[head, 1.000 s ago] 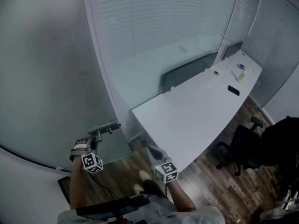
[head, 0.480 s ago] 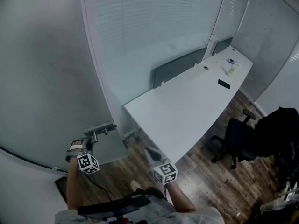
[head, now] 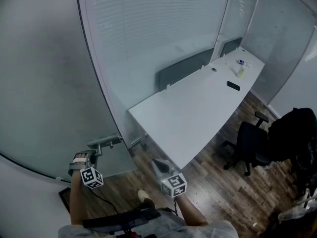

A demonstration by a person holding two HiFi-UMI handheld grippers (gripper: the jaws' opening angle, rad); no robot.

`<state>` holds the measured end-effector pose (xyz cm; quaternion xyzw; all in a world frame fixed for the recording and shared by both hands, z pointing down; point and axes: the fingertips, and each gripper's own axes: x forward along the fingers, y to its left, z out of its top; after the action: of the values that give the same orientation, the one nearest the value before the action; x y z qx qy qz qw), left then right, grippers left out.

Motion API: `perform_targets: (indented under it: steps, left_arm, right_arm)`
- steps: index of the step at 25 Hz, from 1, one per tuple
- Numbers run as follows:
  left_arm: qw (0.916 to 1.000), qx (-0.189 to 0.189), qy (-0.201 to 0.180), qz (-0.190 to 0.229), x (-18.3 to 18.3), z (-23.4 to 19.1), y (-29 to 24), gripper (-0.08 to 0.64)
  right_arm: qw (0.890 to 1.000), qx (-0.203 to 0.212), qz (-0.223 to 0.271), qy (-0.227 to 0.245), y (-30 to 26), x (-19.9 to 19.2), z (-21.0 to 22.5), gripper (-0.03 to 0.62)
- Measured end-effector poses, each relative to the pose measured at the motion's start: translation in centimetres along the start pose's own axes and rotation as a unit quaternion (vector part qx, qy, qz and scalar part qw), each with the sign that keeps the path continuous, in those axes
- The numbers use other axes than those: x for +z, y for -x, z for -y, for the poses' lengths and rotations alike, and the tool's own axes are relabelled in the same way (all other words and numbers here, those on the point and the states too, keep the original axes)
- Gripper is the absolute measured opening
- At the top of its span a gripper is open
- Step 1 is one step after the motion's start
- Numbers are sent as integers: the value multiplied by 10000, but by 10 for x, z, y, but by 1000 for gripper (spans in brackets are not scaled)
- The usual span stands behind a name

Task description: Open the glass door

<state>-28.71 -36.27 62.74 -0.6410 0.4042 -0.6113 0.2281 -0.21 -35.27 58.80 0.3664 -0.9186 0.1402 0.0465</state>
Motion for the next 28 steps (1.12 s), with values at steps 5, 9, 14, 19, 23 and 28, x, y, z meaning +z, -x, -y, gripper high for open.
perform_targets:
  steps: [5,9,14,19,23,28]
  left_arm:
    - [10000,36,-67,-40,2,11,18,58]
    - [9999,85,-129,4,0,23,30,58]
    - [9997,24,-241,-16,5,30,57,58]
    - [9995,43,-310,-41,5,42,71,58]
    - [9996,-7,-276,-36,6,53,84,63]
    - [9997,-6,-259,32,4,67,95,66]
  right_arm:
    - [10000,1,-31,-18,22,-11,-11,2]
    - [10000,-8,-21,-58,39,-22,-22,2]
    - [9999,-43,66,-89,69,-20,-35,2]
    - [9998,-74,118,-113,92,-23,-44,2]
    - [9998,-61,103,-137,111,-27,-56,2]
    - [9999,19,116,-58,128,-35,-73,2]
